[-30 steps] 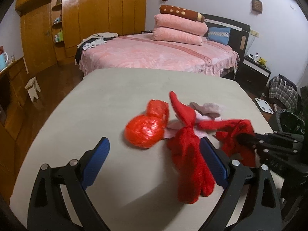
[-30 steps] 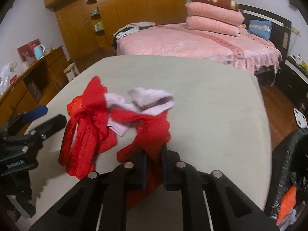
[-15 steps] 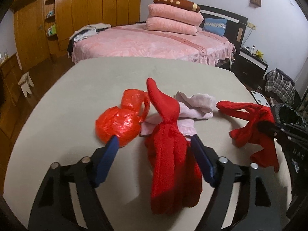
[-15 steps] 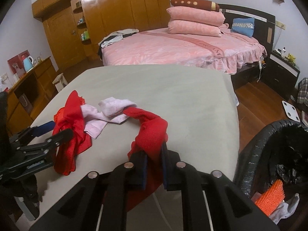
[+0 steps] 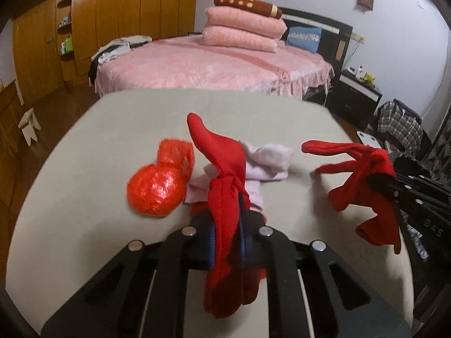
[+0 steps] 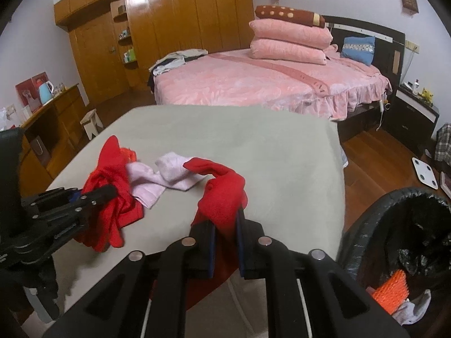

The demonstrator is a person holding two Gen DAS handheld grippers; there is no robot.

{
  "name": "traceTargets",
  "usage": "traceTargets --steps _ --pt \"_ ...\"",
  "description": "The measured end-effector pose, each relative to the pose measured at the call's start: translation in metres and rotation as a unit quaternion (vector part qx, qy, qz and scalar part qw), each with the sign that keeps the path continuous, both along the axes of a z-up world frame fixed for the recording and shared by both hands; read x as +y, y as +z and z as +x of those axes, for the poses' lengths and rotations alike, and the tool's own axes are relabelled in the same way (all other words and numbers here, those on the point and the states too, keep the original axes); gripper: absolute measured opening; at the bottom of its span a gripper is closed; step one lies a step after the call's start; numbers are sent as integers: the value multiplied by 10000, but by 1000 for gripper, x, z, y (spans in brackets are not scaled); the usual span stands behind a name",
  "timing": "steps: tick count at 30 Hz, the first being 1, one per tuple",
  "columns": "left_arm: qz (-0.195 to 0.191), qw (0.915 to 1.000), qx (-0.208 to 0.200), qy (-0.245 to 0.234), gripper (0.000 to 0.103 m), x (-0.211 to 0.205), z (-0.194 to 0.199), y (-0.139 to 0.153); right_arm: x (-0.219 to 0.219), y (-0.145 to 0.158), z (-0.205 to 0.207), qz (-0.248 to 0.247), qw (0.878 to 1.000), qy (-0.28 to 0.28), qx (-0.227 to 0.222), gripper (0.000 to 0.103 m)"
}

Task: Collect trash
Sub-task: 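Grasp a red glove with the right tool while the left tool grasps a red cloth, then carry both red items over the bin and open both tools to drop them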

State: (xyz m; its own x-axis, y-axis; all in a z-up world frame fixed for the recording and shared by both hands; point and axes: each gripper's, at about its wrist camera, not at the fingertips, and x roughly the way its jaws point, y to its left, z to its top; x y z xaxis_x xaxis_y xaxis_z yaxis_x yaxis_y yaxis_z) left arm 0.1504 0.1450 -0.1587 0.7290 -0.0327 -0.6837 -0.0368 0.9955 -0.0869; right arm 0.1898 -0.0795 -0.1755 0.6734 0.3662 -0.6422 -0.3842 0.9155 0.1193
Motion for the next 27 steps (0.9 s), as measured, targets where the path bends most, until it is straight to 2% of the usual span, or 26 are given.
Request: traceTargets --steps 12,27 --pt "-51 9991 -349 -222 11 -30 -22 43 -15 40 -18 166 9991 -47 -391 12" --pt "-84 9969 -620 -478 11 -58 -36 71 -41 65 -41 268 9974 -254 -622 12"
